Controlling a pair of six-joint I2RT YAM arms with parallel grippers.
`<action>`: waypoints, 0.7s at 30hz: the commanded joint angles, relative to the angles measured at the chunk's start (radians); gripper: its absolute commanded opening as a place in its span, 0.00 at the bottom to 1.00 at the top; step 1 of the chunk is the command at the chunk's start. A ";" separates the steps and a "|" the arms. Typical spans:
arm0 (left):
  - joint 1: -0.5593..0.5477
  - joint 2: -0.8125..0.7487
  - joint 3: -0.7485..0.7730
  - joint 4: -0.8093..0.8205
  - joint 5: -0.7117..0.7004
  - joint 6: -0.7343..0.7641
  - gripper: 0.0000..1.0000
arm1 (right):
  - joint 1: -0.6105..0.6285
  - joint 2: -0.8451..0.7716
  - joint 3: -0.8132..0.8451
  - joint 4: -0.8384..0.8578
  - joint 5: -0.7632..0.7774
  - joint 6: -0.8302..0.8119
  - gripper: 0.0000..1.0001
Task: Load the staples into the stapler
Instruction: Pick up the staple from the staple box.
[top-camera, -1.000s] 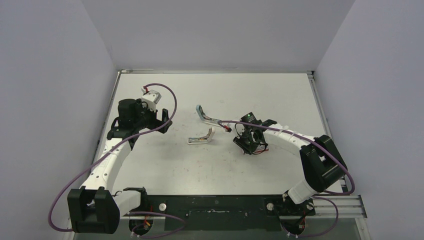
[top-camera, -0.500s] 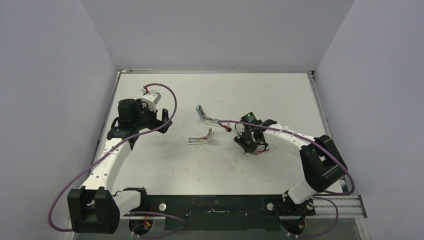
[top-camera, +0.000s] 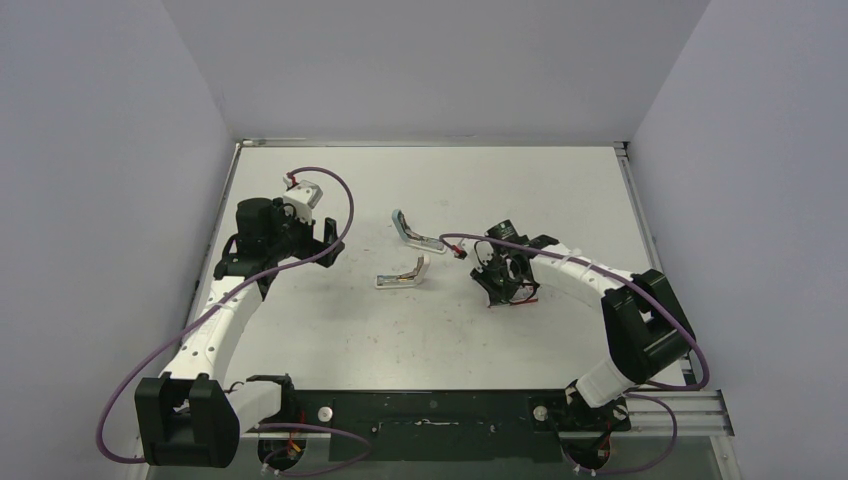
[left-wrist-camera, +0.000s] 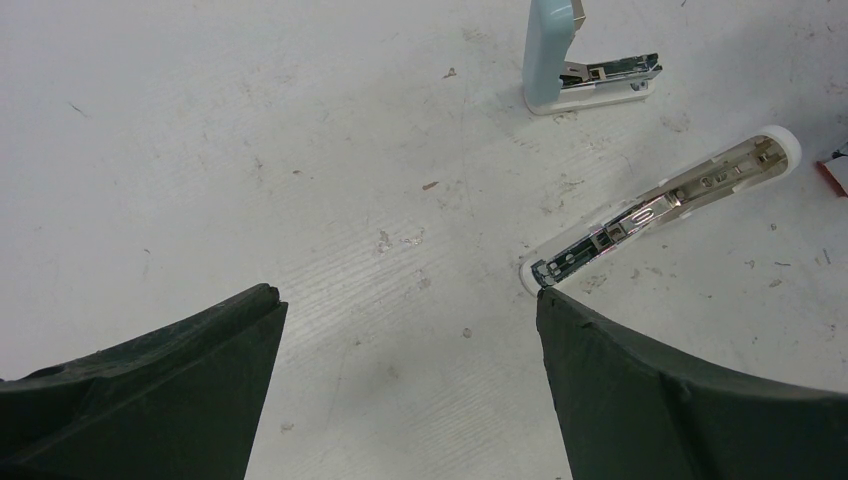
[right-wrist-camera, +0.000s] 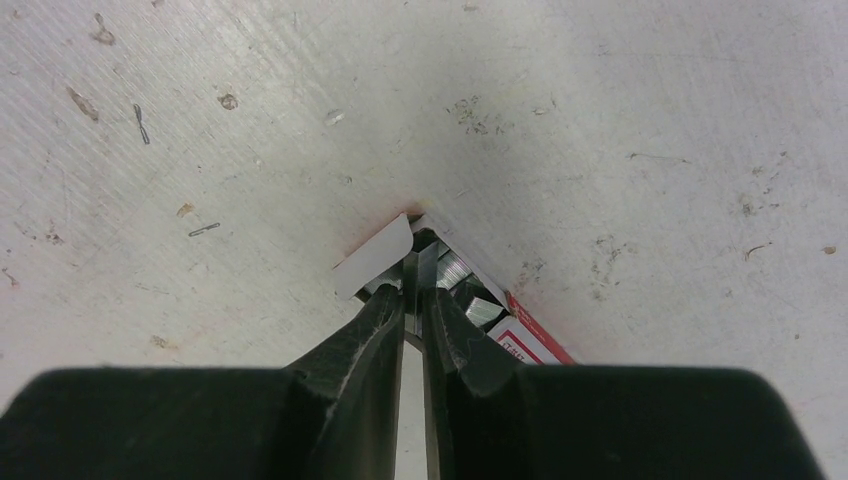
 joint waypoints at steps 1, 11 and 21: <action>-0.006 -0.005 0.037 0.014 -0.005 0.007 0.96 | -0.007 -0.020 0.032 -0.010 -0.010 -0.009 0.05; -0.008 -0.003 0.040 0.012 -0.003 0.006 0.97 | -0.018 -0.016 0.044 -0.019 0.000 -0.022 0.05; -0.011 0.000 0.044 0.014 -0.003 0.006 0.97 | -0.021 -0.032 0.061 -0.039 -0.017 -0.030 0.05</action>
